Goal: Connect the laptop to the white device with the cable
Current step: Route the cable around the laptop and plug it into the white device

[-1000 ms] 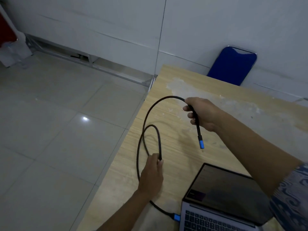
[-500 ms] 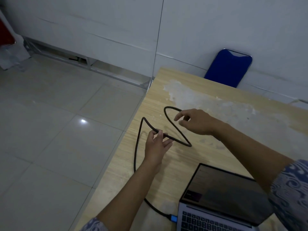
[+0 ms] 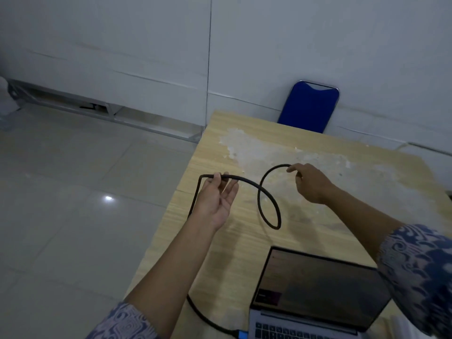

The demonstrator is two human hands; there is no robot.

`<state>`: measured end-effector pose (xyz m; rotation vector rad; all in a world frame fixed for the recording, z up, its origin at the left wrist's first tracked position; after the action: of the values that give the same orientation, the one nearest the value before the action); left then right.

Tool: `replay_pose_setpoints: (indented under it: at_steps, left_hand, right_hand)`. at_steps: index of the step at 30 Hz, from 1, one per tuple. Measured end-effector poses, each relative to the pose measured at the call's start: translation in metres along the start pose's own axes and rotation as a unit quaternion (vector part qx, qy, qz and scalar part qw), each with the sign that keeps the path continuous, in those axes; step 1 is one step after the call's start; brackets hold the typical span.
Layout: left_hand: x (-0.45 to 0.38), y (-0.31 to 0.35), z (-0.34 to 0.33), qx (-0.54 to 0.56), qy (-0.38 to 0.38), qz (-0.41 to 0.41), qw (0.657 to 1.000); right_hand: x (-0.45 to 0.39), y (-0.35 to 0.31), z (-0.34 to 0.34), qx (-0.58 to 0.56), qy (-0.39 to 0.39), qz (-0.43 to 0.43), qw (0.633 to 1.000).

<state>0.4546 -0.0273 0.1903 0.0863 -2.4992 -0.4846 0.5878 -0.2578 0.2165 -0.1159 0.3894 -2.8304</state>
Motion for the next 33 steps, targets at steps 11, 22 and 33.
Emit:
replay_pose_setpoints:
  at_steps: [11,22,33]
  left_hand:
    - [-0.002,0.009,-0.034,0.134,-0.058,0.051,0.988]
    - [-0.011,0.011,-0.052,0.197,-0.083,0.060,0.975]
    - [0.016,-0.040,-0.035,-0.636,-0.258,-0.153,0.711]
  right_hand:
    - [0.017,0.010,-0.002,-0.084,0.053,-0.017,0.995]
    - [0.068,-0.057,0.024,-0.450,0.127,0.007,0.884]
    - [0.037,-0.135,0.083,-0.529,0.177,0.016,0.830]
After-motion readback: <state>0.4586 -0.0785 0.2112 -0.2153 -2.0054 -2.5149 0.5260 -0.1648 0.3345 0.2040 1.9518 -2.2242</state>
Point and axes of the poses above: each hand's wrist, its own x-axis away from the middle knuckle, its own z-axis out of the back of the hand, y = z × x, the point moved 4 cm from there along -x, towards the middle knuckle, and after that the axes turned 3 degrees about y, right-handed, at the moved point
